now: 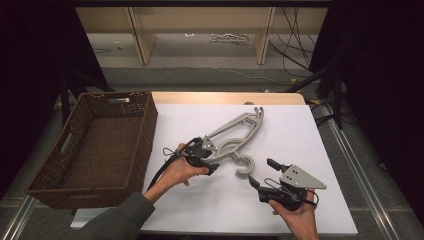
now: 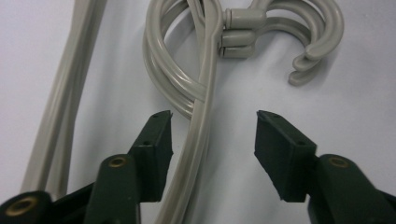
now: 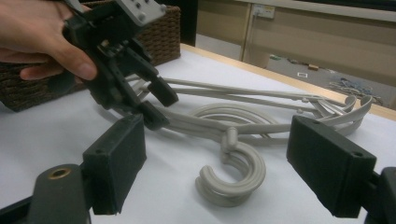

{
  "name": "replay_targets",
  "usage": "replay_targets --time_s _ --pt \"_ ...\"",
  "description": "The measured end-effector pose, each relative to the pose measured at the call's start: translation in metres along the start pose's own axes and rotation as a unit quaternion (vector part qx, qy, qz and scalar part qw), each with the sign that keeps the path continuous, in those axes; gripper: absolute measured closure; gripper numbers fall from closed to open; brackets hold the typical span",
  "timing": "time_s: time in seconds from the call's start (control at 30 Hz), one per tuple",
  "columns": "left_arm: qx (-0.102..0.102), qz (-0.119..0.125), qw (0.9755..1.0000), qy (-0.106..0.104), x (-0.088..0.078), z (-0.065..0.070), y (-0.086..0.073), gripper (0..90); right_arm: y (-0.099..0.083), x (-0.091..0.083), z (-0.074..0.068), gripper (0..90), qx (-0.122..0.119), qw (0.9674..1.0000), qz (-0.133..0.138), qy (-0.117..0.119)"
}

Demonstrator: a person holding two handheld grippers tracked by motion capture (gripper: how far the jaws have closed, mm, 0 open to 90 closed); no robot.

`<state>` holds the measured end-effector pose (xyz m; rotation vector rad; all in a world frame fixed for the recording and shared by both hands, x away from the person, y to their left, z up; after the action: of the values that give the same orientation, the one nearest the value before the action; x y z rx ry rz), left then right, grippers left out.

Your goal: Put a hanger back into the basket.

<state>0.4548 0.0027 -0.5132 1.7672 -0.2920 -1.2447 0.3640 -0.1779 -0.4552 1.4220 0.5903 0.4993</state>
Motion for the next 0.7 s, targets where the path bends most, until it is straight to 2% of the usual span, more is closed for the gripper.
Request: replay_targets --time_s 0.07,0.1,0.13,0.23,0.3,0.33,0.47,0.53,0.63,0.67,0.7 --pt "0.0 -0.008 1.0 -0.001 0.004 -0.002 0.001 51.0 -0.001 0.0 -0.002 20.8 0.008 0.9999 -0.005 0.003" --pt "0.0 -0.008 1.0 -0.001 0.004 -0.002 0.001 52.2 -0.001 -0.001 -0.002 20.8 0.007 0.9999 -0.007 0.005" --pt "-0.001 -0.019 0.9998 -0.01 0.008 -0.003 0.002 53.5 -0.001 -0.001 -0.002 20.8 0.007 0.9999 -0.008 0.005" --pt "-0.001 -0.026 0.9996 -0.011 0.01 -0.004 0.003 56.9 -0.001 0.0 -0.002 20.8 0.01 0.9999 -0.006 0.004" --pt "-0.001 -0.042 0.999 -0.017 0.013 -0.006 0.003 58.9 -0.001 -0.001 -0.002 20.8 0.009 0.9999 -0.007 0.003" --pt "-0.005 -0.051 0.9985 -0.022 0.014 -0.007 0.002 63.4 0.0 0.0 0.0 20.8 0.0 1.0 0.001 0.001" --pt "-0.012 -0.054 0.9983 -0.015 0.018 -0.01 0.002 66.8 0.0 0.0 0.0 20.8 0.001 1.0 0.0 0.003" --pt "-0.025 -0.054 0.9978 -0.029 0.017 -0.01 0.003 74.2 0.0 0.0 0.0 20.8 0.002 1.0 0.001 0.004" --pt "-0.025 -0.054 0.9978 -0.03 0.017 -0.009 0.002 76.5 -0.001 -0.001 -0.002 20.8 0.012 0.9999 -0.008 0.009" --pt "-0.025 -0.055 0.9977 -0.032 0.016 -0.009 0.003 76.8 0.0 0.0 0.001 20.8 0.0 1.0 -0.004 0.006" --pt "-0.025 -0.055 0.9977 -0.032 0.016 -0.009 0.003 77.1 0.0 0.0 0.001 20.8 0.0 1.0 -0.003 0.006"
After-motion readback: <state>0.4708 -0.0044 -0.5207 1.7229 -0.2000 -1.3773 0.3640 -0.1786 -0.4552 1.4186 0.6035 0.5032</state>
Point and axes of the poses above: each handheld gripper's, and its own axes: x roughly forward along the jaws, y roughly out of its top, z roughly to its right, the point moved 8 cm from there along x, roughly forward along the jaws, and after that the axes turned 12 degrees about z, right-handed, at the moved point
